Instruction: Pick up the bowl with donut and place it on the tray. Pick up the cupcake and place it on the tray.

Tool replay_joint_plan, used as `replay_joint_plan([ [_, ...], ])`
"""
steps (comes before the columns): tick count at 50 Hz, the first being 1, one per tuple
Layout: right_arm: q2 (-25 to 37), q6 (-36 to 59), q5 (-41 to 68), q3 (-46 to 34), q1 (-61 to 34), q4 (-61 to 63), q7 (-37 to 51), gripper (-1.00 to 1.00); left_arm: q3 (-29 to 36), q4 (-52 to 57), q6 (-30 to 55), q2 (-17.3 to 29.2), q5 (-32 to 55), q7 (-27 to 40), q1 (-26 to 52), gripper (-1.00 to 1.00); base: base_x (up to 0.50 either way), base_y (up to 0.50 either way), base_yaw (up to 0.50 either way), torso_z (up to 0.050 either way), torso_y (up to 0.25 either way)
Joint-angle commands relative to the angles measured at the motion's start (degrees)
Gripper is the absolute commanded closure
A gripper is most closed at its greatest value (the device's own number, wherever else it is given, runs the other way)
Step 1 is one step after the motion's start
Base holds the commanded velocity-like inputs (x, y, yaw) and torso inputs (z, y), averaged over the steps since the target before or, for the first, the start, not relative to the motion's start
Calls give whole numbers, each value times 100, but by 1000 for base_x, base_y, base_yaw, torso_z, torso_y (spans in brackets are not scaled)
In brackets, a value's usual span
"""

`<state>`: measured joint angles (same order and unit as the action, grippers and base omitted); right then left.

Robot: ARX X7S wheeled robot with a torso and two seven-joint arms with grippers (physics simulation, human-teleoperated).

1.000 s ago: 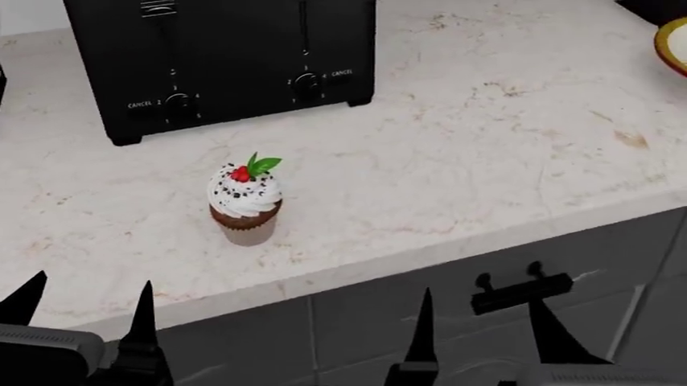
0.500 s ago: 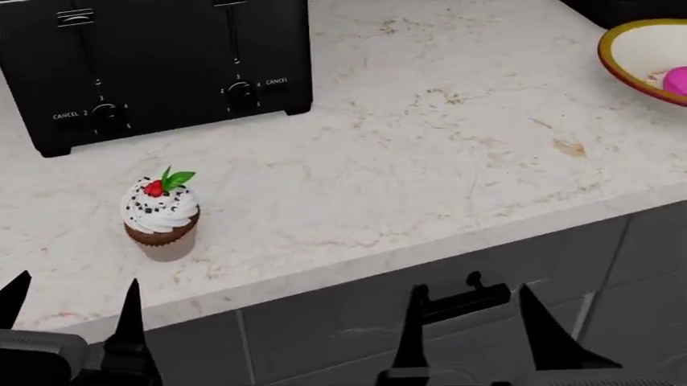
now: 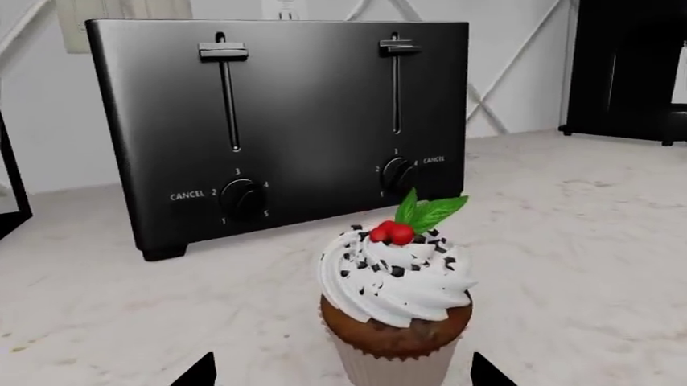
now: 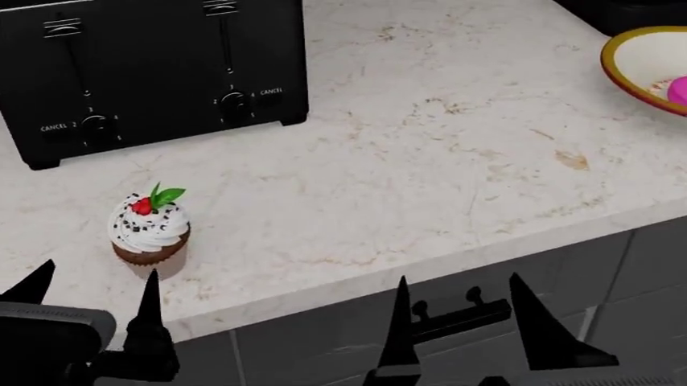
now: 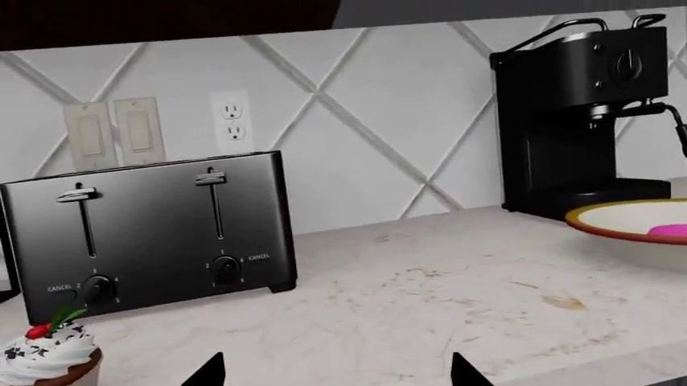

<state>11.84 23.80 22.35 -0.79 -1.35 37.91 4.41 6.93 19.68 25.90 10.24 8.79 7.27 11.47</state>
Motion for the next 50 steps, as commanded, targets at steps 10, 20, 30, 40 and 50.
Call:
replay_joint_plan([
  [10, 40, -229, 41, -31, 70, -29, 45, -100, 312, -1798, -345, -301, 140, -279, 1240, -100, 0, 0, 0, 0, 0],
  [20, 77, -338, 60, -105, 73, -103, 91, -100, 338, -2490, -521, -370, 188, -278, 1540, -100, 0, 0, 0, 0, 0],
  [30, 128, -433, 96, -147, 114, -101, 140, -100, 391, -3373, -711, -432, 197, -262, 1762, -100, 0, 0, -2, 0, 0],
  [40, 183, -498, 118, -189, 147, -81, 199, -100, 546, -3209, -500, -372, 268, -305, 1630, 100, 2, -1, -2, 0, 0],
  [50, 258, -352, 93, -249, 51, 39, 373, -100, 723, -1161, 167, -69, 86, 132, 1007, 100, 0, 0, -1, 0, 0],
])
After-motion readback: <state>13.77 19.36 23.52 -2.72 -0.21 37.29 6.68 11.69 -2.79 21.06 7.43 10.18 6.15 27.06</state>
